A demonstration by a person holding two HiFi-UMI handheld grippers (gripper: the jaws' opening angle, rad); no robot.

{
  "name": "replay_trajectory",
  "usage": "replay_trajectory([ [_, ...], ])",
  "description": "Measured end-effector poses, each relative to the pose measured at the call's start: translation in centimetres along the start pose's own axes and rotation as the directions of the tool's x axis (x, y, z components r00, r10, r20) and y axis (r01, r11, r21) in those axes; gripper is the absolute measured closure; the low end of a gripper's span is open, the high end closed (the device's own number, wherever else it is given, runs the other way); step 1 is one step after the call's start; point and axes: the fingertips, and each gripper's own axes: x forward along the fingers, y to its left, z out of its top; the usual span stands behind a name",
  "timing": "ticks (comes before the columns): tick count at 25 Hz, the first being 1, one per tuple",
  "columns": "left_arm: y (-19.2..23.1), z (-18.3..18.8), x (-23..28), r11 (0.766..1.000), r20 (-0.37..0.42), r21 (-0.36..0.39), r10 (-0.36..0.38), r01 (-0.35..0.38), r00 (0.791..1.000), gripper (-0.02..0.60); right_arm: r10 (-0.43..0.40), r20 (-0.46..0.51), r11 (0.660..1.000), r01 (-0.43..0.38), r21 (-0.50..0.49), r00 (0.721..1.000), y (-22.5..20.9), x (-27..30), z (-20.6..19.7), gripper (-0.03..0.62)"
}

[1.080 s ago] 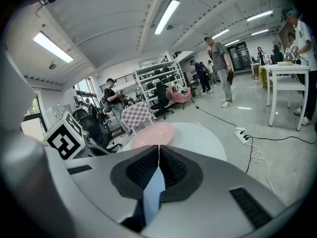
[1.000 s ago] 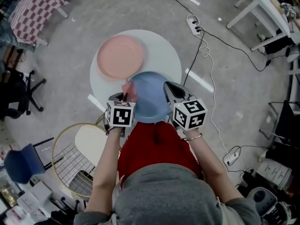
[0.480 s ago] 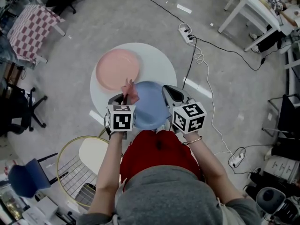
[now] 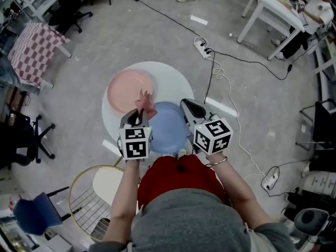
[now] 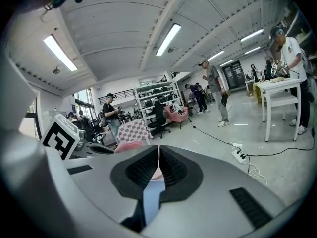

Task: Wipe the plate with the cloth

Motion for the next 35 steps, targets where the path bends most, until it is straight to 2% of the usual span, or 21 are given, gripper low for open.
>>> replay_trajectory([
  [5, -0.4, 3.3, -1.2, 1.000, 0.122, -0.006, -0.010, 0.010, 0.993, 0.552, 0.006, 0.041, 1.000, -0.006, -0.007, 0.999, 0.3, -0.6, 1.6, 0.565],
  [9, -0.8, 5.1, -2.0, 0.999, 0.188, -0.046, -0.017, 0.026, 0.982, 0.552, 0.015, 0.068, 1.000, -0.014, -0.014, 0.998, 0.6, -1.1, 2.8, 0.565],
  [18, -1.1, 8.3, -5.0, 0.995, 0.348, -0.088, -0.004, 0.037, 0.938, 0.552, 0.005, 0.120, 0.998, 0.003, -0.065, 0.993, 1.3, -2.2, 4.6, 0.566],
  [23, -1.5, 9.2, -6.2, 0.994, 0.390, -0.094, -0.010, 0.050, 0.921, 0.552, -0.017, 0.146, 0.995, 0.031, -0.098, 0.989, 1.2, -3.0, 5.5, 0.566],
  [28, -1.6, 9.8, -7.0, 0.995, 0.424, -0.085, -0.013, 0.055, 0.906, 0.552, -0.006, 0.154, 0.995, 0.022, -0.102, 0.988, 1.4, -3.2, 5.5, 0.566],
  [35, -1.8, 10.1, -7.5, 0.995, 0.439, -0.083, -0.017, 0.060, 0.898, 0.552, 0.003, 0.168, 0.993, 0.017, -0.120, 0.986, 1.7, -3.4, 6.1, 0.566],
])
